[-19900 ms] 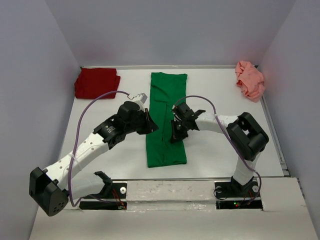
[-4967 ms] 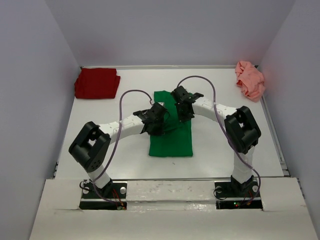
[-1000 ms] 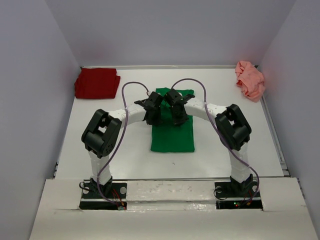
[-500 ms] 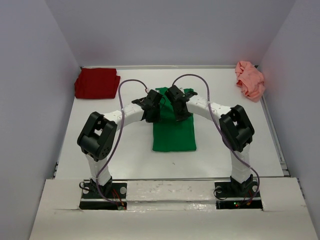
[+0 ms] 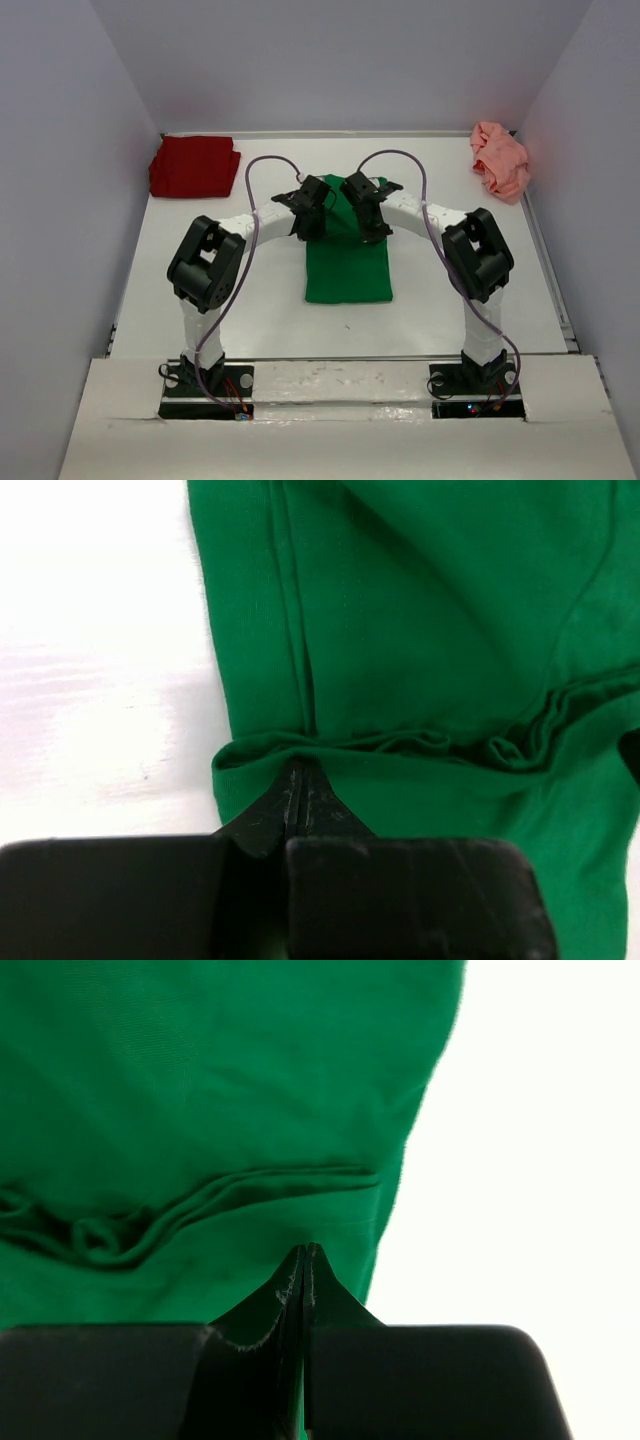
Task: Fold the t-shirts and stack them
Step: Fold the tshirt
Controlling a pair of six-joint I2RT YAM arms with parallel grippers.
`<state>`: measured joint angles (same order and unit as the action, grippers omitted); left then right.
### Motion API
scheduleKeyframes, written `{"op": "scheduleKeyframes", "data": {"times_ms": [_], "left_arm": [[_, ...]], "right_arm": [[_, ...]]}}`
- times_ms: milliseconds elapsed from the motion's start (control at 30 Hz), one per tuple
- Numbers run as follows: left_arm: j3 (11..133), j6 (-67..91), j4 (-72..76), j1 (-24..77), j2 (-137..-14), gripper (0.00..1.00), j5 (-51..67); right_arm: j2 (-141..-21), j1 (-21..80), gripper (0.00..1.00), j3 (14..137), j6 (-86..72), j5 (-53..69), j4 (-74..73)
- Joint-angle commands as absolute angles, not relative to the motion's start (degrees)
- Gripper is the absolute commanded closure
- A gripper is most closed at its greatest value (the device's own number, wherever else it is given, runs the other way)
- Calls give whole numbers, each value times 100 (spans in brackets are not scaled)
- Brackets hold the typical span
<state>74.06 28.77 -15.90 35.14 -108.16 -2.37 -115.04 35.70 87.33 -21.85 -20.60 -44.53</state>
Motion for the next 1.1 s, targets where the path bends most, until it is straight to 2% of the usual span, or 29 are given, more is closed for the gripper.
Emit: {"op": "scheduleKeyframes", "data": {"times_ms": [0,333,800,1067], "left_arm": [[7716,2848,-1608,3489,-11109,100,-193],[7805,2900,-1547,3401,-11672,100,-141],[7313,3120,-1503,3182,-11320,100,-396],[7242,3173,-1547,3199,-10952,100,-597]], "right_arm": [[-11671,3410,100,8657,-2197,-2171,-4245],[-12006,3059,100,8578,-2022,-1837,-3938],[-12155,2672,100,8490,-1934,-1811,-3885],[-11831,2672,100,8429,-1819,-1934,-3771]]}}
